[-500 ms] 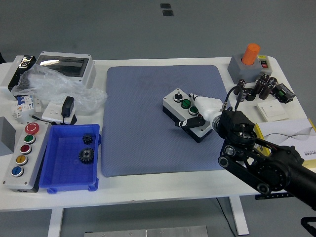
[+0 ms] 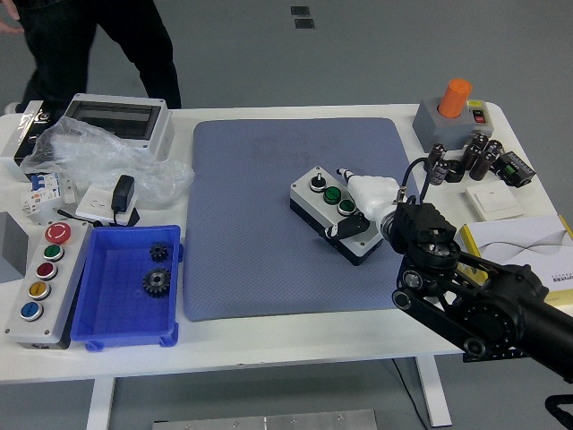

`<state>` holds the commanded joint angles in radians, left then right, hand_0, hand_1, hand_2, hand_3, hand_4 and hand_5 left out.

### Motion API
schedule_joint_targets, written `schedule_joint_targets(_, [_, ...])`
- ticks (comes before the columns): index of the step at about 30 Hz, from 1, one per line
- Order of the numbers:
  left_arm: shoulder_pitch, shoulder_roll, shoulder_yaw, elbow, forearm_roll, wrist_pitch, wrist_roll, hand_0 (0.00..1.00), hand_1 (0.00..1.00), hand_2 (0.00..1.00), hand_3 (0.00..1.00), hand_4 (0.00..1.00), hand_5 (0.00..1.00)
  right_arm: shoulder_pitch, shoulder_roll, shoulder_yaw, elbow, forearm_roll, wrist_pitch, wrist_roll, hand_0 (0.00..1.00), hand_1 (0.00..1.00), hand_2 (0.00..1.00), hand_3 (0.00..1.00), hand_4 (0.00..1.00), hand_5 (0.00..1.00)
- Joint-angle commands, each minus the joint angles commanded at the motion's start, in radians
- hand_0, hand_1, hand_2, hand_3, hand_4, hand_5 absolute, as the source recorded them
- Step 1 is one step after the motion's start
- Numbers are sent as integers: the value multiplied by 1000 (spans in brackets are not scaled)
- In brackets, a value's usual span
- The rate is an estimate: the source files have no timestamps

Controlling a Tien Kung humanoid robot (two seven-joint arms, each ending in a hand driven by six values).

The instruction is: Pick up the button,place it on the desk,press the button,press the button

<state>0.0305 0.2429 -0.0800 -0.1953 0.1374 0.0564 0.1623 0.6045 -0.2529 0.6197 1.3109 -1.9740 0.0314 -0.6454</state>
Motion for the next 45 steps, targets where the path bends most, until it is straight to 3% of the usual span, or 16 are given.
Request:
schedule_joint_targets(1, [0, 0, 0, 0, 0, 0, -1, 689, 700, 629, 626, 578, 331, 0, 1, -3, -1, -2, -2, 0, 347, 538, 510, 798, 937, 380])
schedule_joint_targets(2, [0, 0, 0, 0, 0, 1, -1, 689, 701, 629, 627, 579, 332, 0, 1, -6, -1, -4, -3, 0, 293, 501, 473, 705, 901, 334])
schedule_joint_targets(7, [-1, 1, -2, 0, 1, 4, -6, 689, 701, 629, 627, 579, 332, 0, 2, -16, 4, -15, -13, 0, 293, 501, 473, 705, 901, 334])
schedule_joint_targets(8, [-2, 1, -2, 0, 1, 5, -7, 689, 701, 628, 626, 578, 332, 0, 2, -18, 5, -18, -15, 0, 269, 480, 450, 569, 877, 316])
schedule_joint_targets(13, [-1, 0, -2, 0, 1, 9, -12, 689, 701, 628, 626, 578, 332, -1, 2, -26, 10, -37, -29, 0, 269, 480, 450, 569, 877, 316])
schedule_joint_targets(14, [-1, 0, -1, 0, 0, 10, -13, 689, 701, 628, 627, 578, 332, -1, 3, -27, 10, -41, -32, 0, 223, 450, 439, 465, 787, 247])
schedule_joint_targets(19, [-1, 0, -2, 1, 1, 14, -17, 689, 701, 628, 627, 578, 332, -2, 2, -34, 17, -59, -52, 0, 223, 450, 439, 465, 787, 247])
schedule_joint_targets(20, [-1, 0, -2, 1, 1, 14, -17, 689, 701, 628, 627, 581, 337, -2, 1, -35, 20, -62, -56, 0, 205, 448, 433, 411, 659, 180])
schedule_joint_targets(25, [0, -1, -2, 1, 0, 16, -18, 689, 701, 628, 627, 581, 337, 10, -23, -53, 43, -76, -81, 0, 205, 448, 433, 411, 659, 180])
schedule_joint_targets(26, [-1, -1, -2, 1, 0, 16, -19, 689, 701, 630, 628, 587, 346, 14, -31, -59, 49, -76, -85, 0, 205, 466, 436, 385, 561, 111])
schedule_joint_targets(33, [-3, -3, -4, 1, 2, 17, -20, 689, 701, 631, 630, 588, 348, 45, -86, -101, 81, -73, -104, 0, 211, 469, 440, 375, 543, 103])
schedule_joint_targets(45, [-1, -5, 6, 3, -3, 17, -21, 688, 701, 632, 631, 593, 354, 55, -99, -123, 68, -70, -110, 0, 246, 494, 447, 367, 523, 78])
